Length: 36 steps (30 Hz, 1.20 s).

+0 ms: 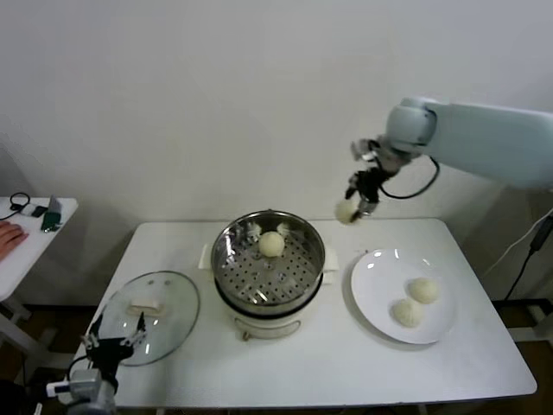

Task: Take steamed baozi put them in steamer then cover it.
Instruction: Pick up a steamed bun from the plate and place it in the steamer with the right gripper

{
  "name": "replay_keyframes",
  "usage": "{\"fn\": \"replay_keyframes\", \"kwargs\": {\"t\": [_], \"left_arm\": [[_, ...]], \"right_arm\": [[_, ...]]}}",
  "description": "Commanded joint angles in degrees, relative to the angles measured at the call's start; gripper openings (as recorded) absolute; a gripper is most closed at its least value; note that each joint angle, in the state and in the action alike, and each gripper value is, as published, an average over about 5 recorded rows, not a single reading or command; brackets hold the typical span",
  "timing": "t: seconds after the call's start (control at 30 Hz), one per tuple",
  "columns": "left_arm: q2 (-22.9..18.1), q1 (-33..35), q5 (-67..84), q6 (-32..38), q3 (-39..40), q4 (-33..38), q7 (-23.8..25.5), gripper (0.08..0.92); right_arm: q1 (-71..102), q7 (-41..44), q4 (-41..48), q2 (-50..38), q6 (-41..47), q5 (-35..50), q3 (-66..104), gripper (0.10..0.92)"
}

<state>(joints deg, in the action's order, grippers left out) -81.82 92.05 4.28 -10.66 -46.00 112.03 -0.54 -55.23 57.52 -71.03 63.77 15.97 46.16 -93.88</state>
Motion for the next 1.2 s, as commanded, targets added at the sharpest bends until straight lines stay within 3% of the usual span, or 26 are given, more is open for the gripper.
{"fn": "replay_keyframes", "kwargs": {"t": [0.03, 0.27, 0.97, 1.2], "left_arm": [[-0.16, -0.19, 0.09, 0.02, -0.07, -0.09, 0.03, 0.823], [-0.32, -0.02, 0.70, -0.05, -0.69, 0.23, 0.05, 0.823], [-0.03, -0.20, 0.86, -0.01, -0.63, -0.52, 0.11, 0.823], [0.01, -0.09, 0.85, -0.28, -0.89, -0.17, 0.14, 0.823]], "right_arm": [[0.98, -2.54, -0.41, 17.05, 3.37, 6.48, 6.27, 0.602], [10.29, -5.56, 4.71, 23.11, 4.32, 1.17, 4.99, 0.606], [22.53, -11.99, 8.98, 24.67, 8.35, -7.42, 3.46, 0.616], [14.86, -10.33, 4.08, 18.96, 6.38, -5.33, 4.29, 0.771]]}}
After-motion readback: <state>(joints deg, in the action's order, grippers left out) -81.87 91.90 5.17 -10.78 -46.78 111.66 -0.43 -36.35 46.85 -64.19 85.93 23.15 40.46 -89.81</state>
